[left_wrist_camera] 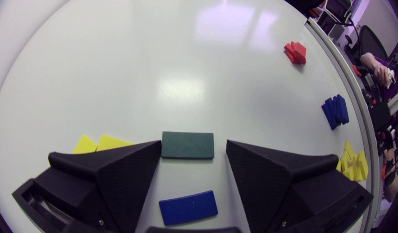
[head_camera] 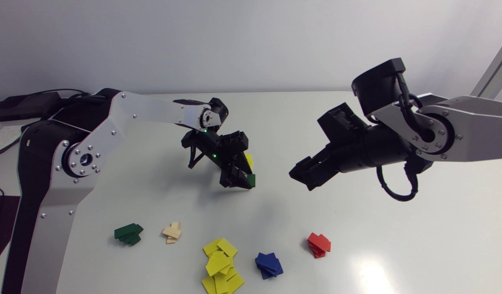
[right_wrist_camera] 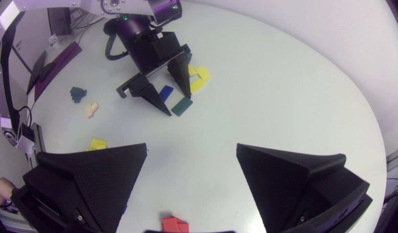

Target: Take domino bricks one by one from the mixed stack on the table and place each onto the existing stack of the same color.

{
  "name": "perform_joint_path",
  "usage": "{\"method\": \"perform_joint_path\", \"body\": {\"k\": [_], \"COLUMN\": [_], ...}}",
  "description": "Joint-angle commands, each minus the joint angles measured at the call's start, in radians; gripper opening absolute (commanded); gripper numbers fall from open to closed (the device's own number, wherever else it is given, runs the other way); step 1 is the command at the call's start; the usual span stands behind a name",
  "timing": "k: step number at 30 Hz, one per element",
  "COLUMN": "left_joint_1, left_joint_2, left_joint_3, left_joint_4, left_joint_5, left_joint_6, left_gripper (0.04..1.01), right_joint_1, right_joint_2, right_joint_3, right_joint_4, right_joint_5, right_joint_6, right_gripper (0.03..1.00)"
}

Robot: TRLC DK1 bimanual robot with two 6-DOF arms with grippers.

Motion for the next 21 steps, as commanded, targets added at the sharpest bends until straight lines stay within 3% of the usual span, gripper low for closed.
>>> {"method": "perform_joint_path", "body": {"k": [1, 5, 15, 21], "left_joint_1": [-0.018, -0.031, -0.031, -0.031], "left_joint_2": [0.016, -0.004, 0.002, 0.005], "left_joint_3": [-0.074, -0.122, -0.139, -0.154], "left_joint_4": [0.002, 0.051, 0.08, 0.097], "left_joint_5": [-0.041, -0.064, -0.088, -0.088], "left_joint_6": [0.025, 0.02, 0.015, 0.02], "left_gripper": [0.715, 0.72, 0.723, 0.487], "right_joint_1": [-0.01, -0.015, -0.018, -0.037], "right_joint_2": [0.001, -0.001, -0.002, -0.01], "right_joint_3": [-0.04, -0.045, -0.045, -0.042], "right_joint_4": [0.002, 0.002, 0.002, -0.012], "right_joint_5": [-0.004, -0.005, -0.013, -0.038], "right_joint_6": [-0.019, -0.019, -0.023, -0.023], "right_gripper": [0.97, 0.97, 0.97, 0.97]}}
